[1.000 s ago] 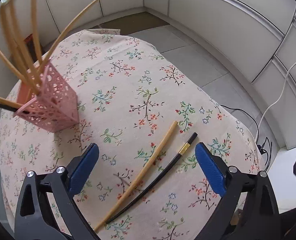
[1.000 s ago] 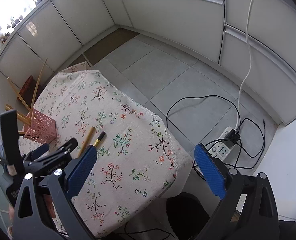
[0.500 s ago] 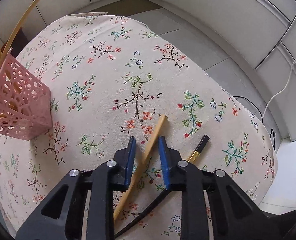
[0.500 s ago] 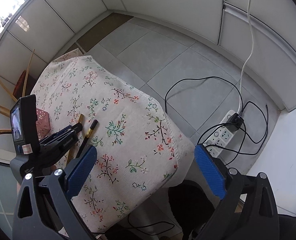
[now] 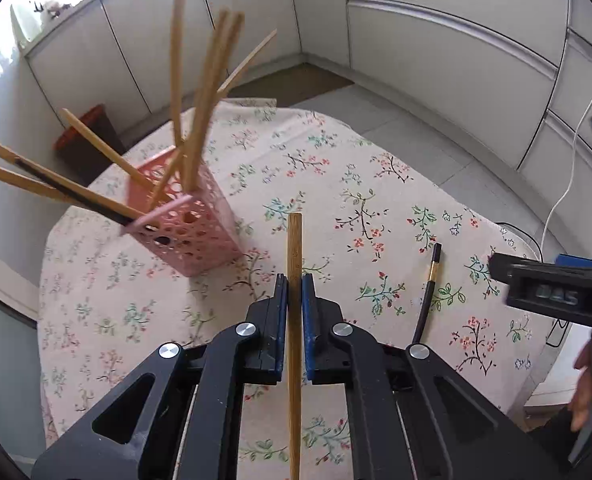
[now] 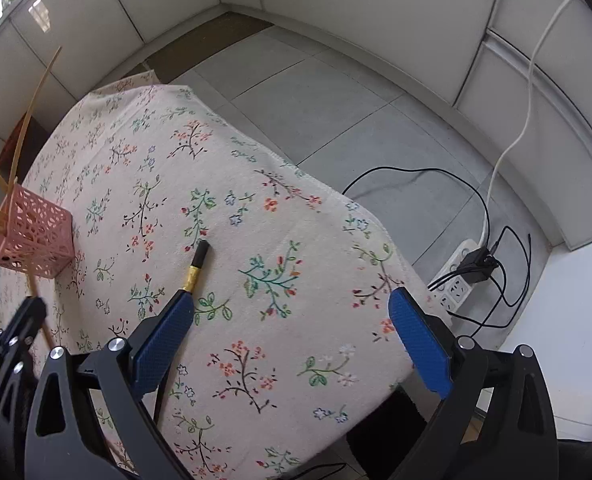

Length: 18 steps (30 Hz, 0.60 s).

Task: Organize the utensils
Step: 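Grasp the wooden chopstick with the left gripper while the right grasps the black one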

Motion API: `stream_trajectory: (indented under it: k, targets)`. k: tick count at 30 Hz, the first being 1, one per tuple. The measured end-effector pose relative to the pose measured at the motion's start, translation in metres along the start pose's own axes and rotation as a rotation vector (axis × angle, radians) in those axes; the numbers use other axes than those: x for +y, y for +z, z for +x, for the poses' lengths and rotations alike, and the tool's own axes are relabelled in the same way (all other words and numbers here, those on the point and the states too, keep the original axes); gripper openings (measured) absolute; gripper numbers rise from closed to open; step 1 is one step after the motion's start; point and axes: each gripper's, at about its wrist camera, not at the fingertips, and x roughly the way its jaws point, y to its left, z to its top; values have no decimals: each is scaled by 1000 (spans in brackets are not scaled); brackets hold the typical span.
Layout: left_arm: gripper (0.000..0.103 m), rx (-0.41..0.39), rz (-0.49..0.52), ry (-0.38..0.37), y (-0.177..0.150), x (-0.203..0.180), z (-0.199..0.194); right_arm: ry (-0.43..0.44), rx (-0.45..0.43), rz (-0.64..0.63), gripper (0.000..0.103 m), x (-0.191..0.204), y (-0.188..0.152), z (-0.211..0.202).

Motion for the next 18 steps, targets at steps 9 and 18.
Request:
stream_trajectory:
  k: [9, 18]
  targets:
    - [7, -139, -9, 73, -10, 28, -60, -53, 139, -71, 83, 56, -10, 47]
    - [7, -175, -45, 91, -17, 50, -83, 17, 53, -22, 8, 58, 0, 33]
